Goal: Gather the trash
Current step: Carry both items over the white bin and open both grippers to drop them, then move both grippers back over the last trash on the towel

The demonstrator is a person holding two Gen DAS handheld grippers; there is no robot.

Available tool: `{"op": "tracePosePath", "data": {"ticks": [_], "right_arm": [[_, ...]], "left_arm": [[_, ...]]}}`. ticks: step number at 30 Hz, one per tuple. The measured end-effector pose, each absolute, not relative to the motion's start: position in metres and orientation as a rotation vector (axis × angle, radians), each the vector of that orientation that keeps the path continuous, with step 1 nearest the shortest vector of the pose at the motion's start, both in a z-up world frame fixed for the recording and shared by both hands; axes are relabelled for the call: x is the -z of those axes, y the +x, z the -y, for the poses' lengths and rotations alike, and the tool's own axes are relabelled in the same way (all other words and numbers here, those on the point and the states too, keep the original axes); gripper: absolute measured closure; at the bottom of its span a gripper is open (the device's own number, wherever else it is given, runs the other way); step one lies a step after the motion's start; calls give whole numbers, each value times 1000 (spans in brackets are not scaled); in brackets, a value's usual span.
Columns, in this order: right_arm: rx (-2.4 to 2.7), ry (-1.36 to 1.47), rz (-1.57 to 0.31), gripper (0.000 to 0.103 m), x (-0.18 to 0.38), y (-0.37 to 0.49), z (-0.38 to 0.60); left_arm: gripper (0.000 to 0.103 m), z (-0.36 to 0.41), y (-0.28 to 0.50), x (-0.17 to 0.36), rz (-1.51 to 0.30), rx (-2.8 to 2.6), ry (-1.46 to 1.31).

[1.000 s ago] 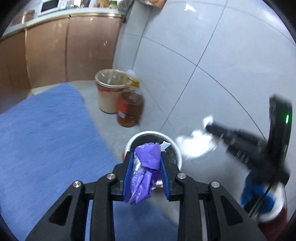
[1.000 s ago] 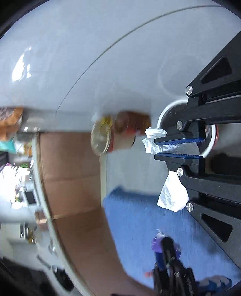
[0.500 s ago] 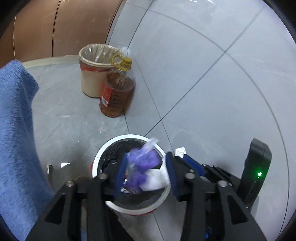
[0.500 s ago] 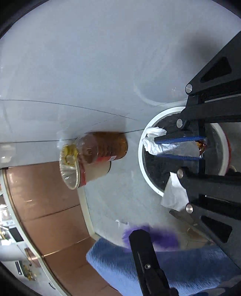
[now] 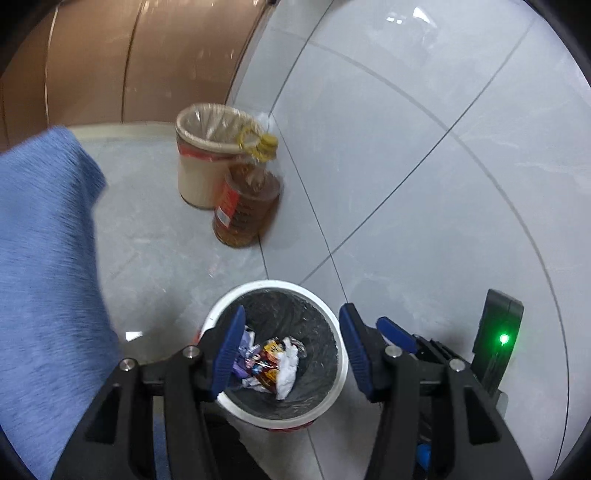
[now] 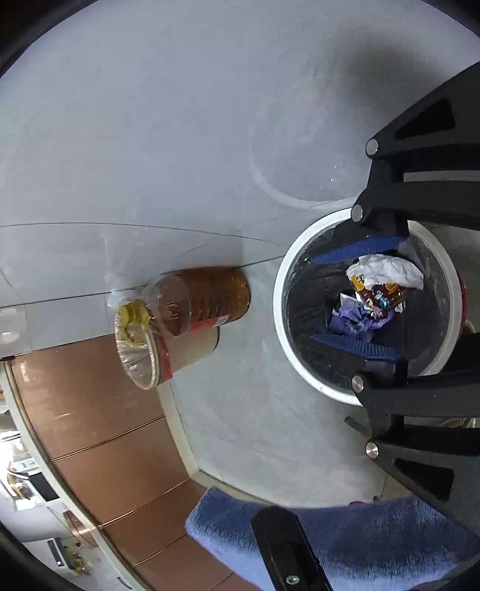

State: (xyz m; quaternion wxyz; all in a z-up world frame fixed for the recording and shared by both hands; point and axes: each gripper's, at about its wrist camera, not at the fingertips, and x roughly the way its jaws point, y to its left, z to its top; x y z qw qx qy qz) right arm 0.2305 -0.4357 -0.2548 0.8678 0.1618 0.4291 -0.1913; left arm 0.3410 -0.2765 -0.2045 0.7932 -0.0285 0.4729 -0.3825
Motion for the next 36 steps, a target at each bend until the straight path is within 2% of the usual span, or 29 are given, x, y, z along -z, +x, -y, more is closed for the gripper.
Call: {"op": "tracePosePath", "data": {"ticks": [4, 11, 19, 36], "right_arm": [[395, 330, -850, 60, 230, 222, 422], [367, 263, -741, 44, 167, 196, 380], [290, 182, -616, 31, 100, 167, 321], [84, 7, -420, 27, 8, 114, 200]], "left_arm": [[52, 249, 319, 173, -928, 780, -34], [52, 191, 275, 121, -750, 637, 19], [32, 117, 221, 68, -555, 480, 41], [30, -20, 128, 9, -357, 294, -21]]}}
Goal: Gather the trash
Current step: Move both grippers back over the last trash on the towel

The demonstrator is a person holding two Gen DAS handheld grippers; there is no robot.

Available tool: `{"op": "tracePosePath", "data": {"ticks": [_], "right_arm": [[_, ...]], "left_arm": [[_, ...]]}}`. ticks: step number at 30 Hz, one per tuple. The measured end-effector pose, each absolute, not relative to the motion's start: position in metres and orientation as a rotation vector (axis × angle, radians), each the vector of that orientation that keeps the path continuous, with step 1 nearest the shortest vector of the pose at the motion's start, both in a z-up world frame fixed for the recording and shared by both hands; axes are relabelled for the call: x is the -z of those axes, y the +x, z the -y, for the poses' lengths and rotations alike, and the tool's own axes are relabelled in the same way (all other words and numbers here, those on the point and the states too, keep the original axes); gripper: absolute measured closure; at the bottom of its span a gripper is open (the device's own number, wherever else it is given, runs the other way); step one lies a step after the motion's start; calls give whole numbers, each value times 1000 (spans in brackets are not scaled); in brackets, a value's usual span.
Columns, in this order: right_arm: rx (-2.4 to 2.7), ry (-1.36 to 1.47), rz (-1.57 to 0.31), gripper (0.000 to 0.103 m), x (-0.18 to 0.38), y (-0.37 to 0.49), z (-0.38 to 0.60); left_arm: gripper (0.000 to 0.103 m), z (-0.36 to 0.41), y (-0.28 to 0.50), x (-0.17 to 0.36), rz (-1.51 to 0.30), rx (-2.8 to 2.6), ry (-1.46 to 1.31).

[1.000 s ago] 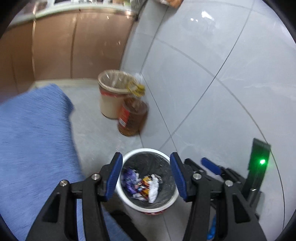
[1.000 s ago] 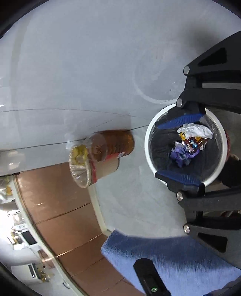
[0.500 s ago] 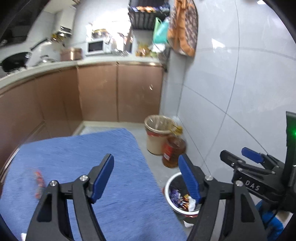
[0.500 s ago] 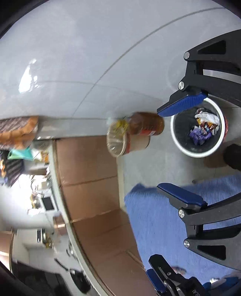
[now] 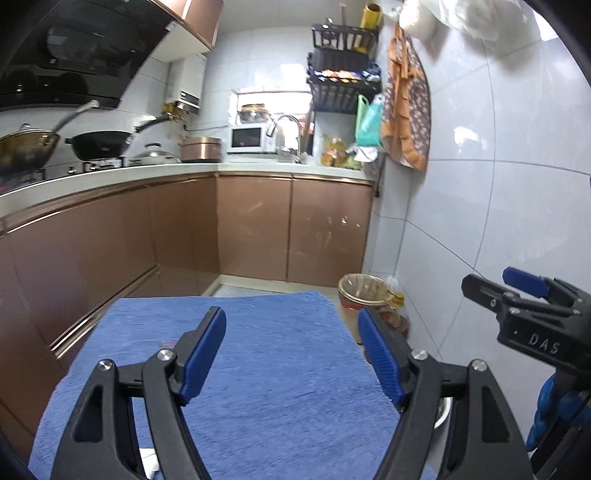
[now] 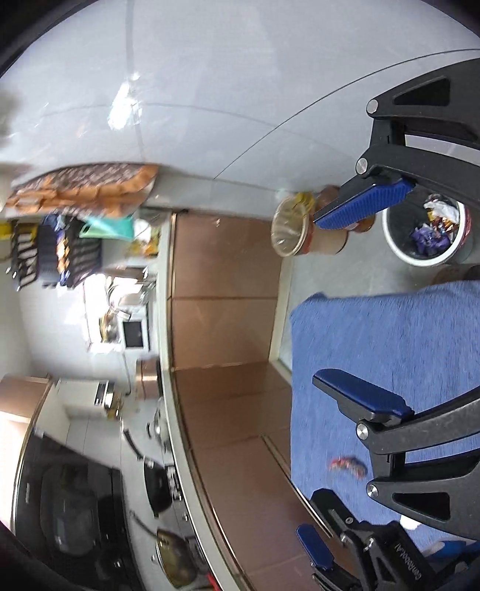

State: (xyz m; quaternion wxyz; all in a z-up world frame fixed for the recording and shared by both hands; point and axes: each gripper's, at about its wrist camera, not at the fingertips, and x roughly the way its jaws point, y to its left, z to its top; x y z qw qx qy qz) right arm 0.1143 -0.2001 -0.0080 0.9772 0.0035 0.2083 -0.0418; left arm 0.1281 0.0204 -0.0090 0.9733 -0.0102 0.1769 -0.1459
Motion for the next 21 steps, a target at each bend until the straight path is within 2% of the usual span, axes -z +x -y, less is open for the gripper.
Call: {"op": "tracePosePath", "data": {"ticks": [15, 21], "right_arm": [[-25, -101, -376, 26, -13, 104, 118], [-43, -117, -380, 17, -8, 105, 96]], "left_arm": [[30, -107, 111, 20, -338, 194, -81], [30, -127, 106, 29, -338, 174, -83]]}}
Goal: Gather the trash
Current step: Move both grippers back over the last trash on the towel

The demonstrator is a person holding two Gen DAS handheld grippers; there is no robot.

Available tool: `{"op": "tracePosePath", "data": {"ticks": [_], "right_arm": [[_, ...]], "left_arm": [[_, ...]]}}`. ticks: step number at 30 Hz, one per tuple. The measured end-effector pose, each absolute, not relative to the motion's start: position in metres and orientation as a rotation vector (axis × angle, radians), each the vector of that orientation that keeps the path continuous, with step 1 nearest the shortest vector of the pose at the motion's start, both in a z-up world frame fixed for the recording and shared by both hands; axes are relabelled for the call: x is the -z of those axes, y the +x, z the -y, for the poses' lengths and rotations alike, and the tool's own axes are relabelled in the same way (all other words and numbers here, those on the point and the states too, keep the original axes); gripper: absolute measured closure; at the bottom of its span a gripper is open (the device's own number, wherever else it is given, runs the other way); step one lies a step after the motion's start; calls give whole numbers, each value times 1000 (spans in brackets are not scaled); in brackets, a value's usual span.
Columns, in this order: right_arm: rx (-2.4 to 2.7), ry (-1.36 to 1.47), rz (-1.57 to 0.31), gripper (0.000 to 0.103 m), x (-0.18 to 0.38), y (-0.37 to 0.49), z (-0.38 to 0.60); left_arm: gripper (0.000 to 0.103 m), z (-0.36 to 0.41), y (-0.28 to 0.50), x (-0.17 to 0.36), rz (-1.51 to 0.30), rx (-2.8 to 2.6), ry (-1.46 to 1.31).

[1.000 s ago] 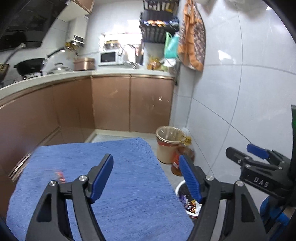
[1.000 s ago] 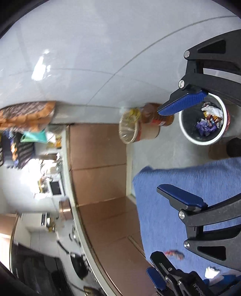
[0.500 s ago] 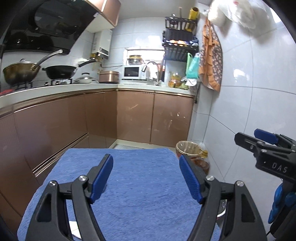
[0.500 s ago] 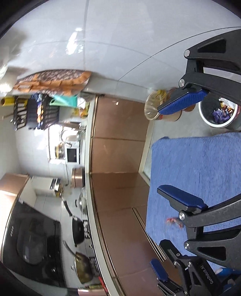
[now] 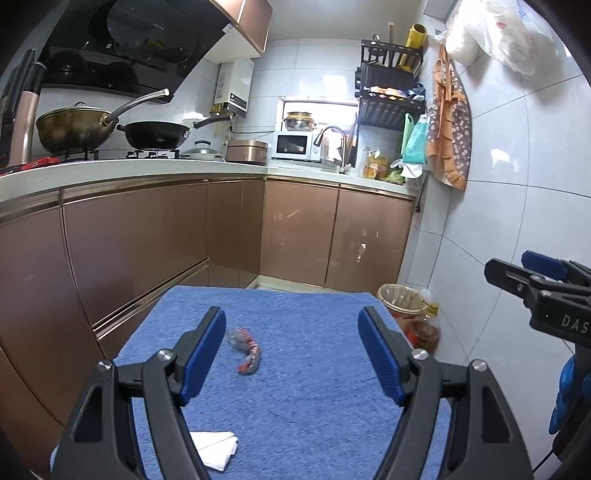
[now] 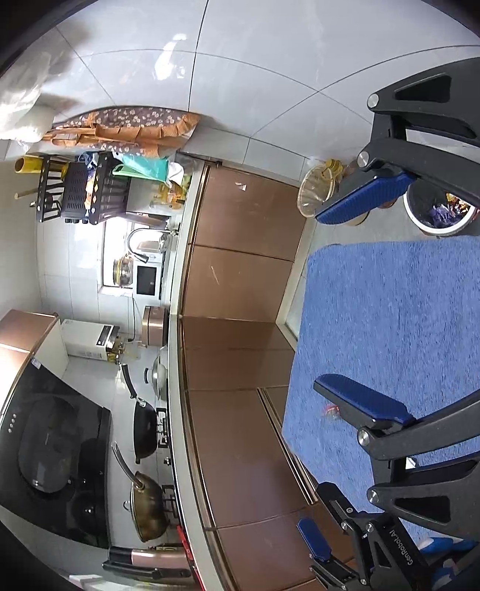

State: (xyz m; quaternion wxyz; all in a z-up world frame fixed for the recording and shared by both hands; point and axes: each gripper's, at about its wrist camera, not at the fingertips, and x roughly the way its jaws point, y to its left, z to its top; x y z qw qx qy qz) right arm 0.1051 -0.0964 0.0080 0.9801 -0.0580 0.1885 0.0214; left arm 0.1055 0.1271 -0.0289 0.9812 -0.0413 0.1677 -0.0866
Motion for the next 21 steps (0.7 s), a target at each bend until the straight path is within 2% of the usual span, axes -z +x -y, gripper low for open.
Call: {"op": "tracePosePath", "data": {"ticks": [6, 18, 21], "right_arm": [[-43, -124, -371, 1, -5, 104, 87], [-51, -43, -367, 0, -1, 104, 95], [-83, -42, -365, 0, 1, 106, 91]], "left_arm": [[30, -139, 99, 33, -312, 146, -59], [30, -141, 95, 43, -312, 113, 0], [26, -144, 99, 48, -321, 94, 17]]}}
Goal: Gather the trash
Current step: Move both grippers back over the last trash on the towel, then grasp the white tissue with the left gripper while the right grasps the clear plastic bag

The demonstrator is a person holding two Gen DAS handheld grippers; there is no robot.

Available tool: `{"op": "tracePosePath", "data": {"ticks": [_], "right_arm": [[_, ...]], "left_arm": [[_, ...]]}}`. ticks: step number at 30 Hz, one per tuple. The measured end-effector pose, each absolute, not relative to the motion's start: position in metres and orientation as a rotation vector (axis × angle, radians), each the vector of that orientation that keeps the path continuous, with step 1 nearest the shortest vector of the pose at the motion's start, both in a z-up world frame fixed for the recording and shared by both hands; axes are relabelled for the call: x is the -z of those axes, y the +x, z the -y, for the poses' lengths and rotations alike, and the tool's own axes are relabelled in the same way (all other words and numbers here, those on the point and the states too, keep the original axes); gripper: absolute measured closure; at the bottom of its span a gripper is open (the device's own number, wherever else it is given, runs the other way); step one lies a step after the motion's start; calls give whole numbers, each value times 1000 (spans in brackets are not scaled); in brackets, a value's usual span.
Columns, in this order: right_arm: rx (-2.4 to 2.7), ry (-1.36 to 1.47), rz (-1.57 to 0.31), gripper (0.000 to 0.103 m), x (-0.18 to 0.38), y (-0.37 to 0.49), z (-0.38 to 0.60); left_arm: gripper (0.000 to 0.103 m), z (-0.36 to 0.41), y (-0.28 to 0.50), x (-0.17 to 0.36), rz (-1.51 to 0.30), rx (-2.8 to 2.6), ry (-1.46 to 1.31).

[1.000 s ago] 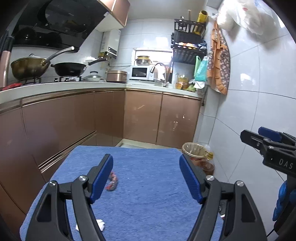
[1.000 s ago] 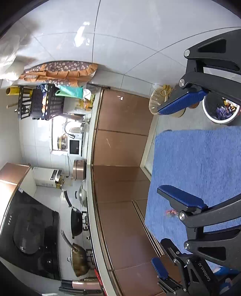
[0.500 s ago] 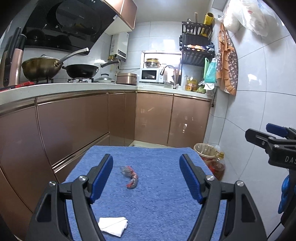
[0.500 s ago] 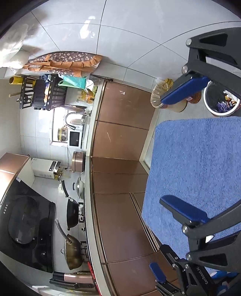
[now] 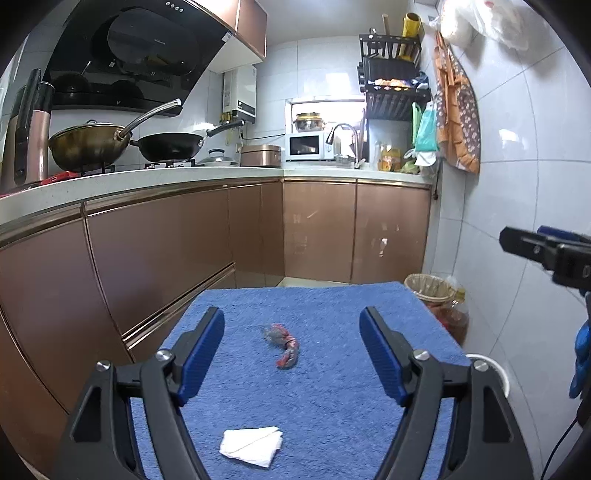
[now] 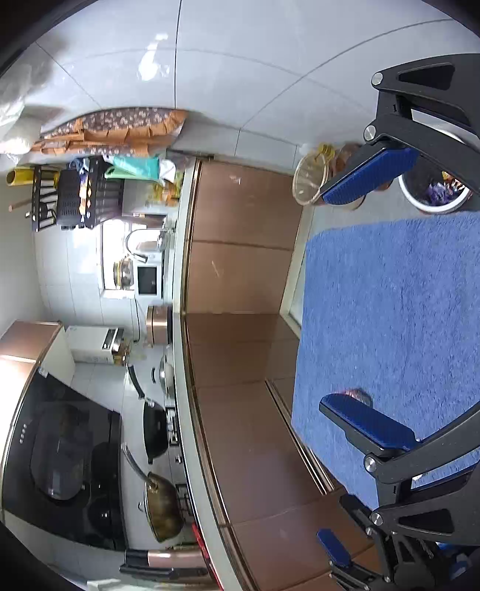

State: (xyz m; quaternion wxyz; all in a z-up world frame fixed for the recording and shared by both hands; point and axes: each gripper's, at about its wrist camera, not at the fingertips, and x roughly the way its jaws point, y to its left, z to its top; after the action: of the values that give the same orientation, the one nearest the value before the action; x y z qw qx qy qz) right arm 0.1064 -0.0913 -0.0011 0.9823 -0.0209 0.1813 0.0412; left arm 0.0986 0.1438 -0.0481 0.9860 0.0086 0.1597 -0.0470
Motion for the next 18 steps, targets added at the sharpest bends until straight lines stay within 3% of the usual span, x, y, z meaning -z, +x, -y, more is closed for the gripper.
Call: {"op": "tracePosePath", "data": {"ticks": [6, 18], "right_arm": [[-169, -5, -364, 0, 9, 125, 87], [-306, -46, -454, 0, 45, 199, 53]], "left_arm": [[21, -156, 112, 58, -327, 52, 34], [20, -191, 160, 101, -448, 12, -19]]}}
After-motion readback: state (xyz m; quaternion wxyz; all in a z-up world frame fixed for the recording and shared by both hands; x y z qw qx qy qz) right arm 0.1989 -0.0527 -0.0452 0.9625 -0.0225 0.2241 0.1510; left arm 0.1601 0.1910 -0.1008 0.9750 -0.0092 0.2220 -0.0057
